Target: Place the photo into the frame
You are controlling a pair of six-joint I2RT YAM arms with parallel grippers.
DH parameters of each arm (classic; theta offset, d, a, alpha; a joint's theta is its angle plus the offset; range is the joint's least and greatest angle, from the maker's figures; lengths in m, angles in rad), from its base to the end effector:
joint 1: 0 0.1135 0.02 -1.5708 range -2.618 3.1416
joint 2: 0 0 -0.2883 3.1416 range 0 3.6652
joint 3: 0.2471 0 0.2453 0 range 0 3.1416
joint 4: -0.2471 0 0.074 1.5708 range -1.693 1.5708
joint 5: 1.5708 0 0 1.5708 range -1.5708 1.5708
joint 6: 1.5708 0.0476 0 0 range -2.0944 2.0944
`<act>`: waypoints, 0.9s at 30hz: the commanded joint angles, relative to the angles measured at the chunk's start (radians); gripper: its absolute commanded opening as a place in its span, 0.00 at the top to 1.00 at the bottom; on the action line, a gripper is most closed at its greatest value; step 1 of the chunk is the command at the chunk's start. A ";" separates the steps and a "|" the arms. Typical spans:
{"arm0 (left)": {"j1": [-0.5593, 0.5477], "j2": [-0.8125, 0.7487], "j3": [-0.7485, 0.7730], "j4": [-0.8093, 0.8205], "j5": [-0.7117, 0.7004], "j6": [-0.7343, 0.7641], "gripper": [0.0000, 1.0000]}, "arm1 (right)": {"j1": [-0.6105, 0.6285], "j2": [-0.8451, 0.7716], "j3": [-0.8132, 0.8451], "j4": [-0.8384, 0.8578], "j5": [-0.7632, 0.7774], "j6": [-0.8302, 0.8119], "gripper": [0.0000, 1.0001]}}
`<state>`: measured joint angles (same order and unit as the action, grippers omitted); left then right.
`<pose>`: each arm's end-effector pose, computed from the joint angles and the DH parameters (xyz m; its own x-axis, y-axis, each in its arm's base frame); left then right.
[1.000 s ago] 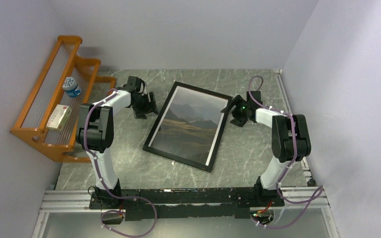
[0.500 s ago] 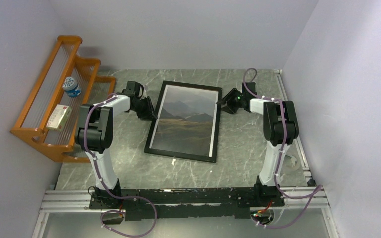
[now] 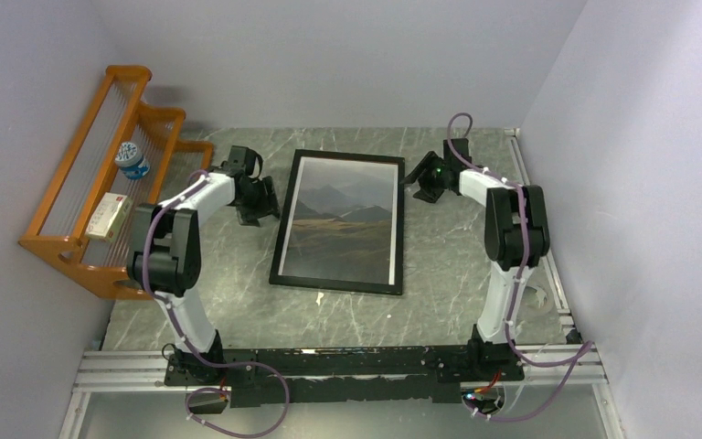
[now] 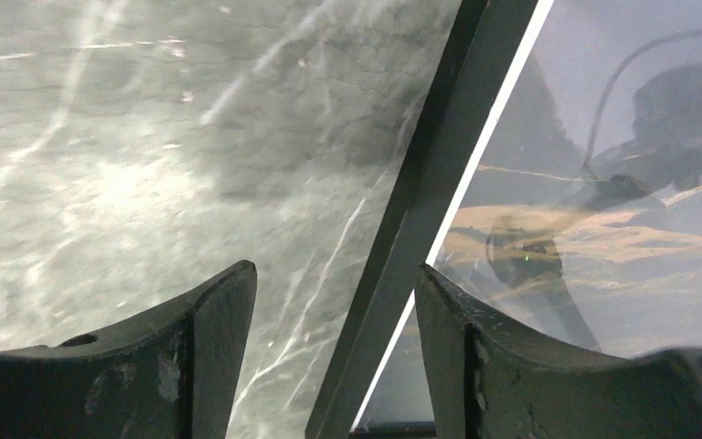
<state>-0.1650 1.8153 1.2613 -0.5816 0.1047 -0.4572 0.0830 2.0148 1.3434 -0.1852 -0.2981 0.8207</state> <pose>0.3689 -0.0665 0.2091 -0.8939 -0.2962 -0.3365 -0.2093 0.9395 -0.2711 0.4430 0.0509 0.1826 -0.7116 0.6426 -0.2842 0.3662 0.6844 0.6305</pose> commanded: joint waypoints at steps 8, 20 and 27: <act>0.007 -0.407 0.038 -0.112 -0.087 0.096 0.20 | -0.003 -0.515 -0.110 -0.406 0.434 -0.097 0.19; 0.007 -0.805 -0.025 -0.172 -0.186 0.128 0.06 | 0.000 -1.114 -0.181 -0.715 0.742 -0.127 0.12; 0.006 -1.006 0.003 -0.261 -0.222 0.146 0.06 | 0.000 -1.335 -0.154 -0.796 0.736 -0.149 0.03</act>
<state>-0.1566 0.8986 1.2404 -0.7906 -0.0795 -0.3450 0.0822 0.7155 1.1702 -0.9096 0.4129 0.7097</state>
